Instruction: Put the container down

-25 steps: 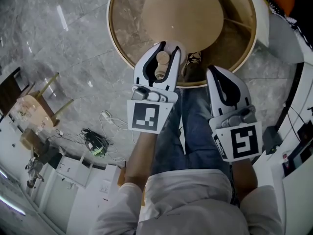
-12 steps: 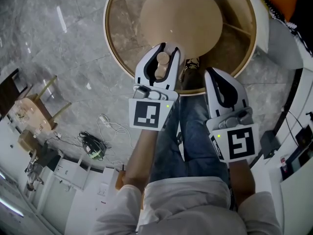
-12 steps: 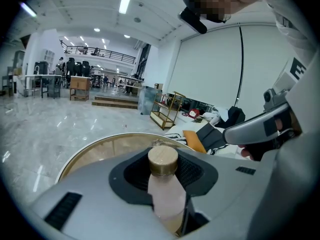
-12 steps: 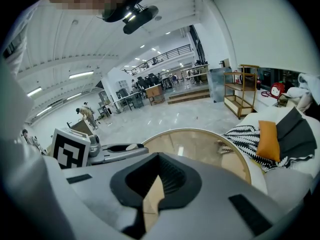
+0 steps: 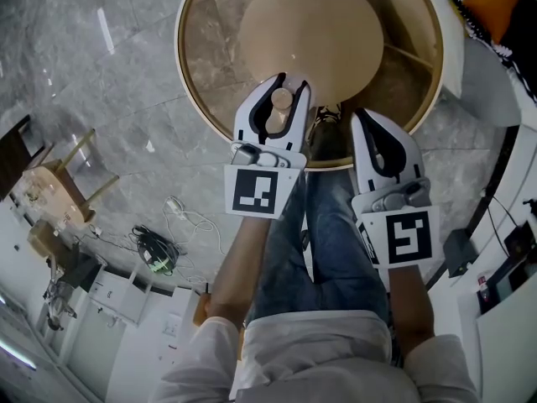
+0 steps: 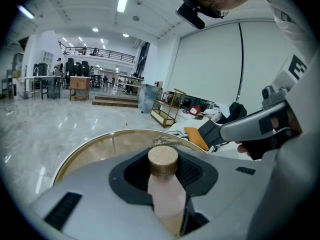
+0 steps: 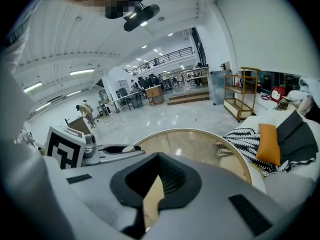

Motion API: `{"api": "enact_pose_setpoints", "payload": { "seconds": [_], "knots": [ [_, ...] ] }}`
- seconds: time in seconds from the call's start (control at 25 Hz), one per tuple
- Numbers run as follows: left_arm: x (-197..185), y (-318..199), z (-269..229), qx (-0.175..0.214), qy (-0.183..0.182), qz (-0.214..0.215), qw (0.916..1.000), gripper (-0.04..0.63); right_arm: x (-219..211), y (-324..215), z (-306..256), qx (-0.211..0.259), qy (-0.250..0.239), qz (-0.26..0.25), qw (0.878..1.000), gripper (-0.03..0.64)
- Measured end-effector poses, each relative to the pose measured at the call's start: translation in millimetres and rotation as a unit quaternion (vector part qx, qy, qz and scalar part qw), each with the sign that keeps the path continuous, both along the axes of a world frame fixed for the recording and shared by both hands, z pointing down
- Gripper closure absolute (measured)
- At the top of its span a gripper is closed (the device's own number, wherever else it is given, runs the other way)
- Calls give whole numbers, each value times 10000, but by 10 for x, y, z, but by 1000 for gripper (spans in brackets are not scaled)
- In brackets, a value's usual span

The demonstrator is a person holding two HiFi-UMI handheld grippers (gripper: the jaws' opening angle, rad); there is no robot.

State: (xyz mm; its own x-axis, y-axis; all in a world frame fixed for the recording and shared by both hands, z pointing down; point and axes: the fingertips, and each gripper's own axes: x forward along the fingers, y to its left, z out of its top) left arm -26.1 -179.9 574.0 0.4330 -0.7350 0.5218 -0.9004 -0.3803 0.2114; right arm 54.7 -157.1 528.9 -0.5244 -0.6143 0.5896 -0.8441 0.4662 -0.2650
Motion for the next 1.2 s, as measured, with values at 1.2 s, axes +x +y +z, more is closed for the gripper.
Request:
{"api": "enact_pose_setpoints", "payload": {
  "seconds": [1.2],
  "knots": [
    [-54,-141,494,-74,-107,-175,9998,463,1,-82,487,-101,165,7,9998,601]
  ]
}}
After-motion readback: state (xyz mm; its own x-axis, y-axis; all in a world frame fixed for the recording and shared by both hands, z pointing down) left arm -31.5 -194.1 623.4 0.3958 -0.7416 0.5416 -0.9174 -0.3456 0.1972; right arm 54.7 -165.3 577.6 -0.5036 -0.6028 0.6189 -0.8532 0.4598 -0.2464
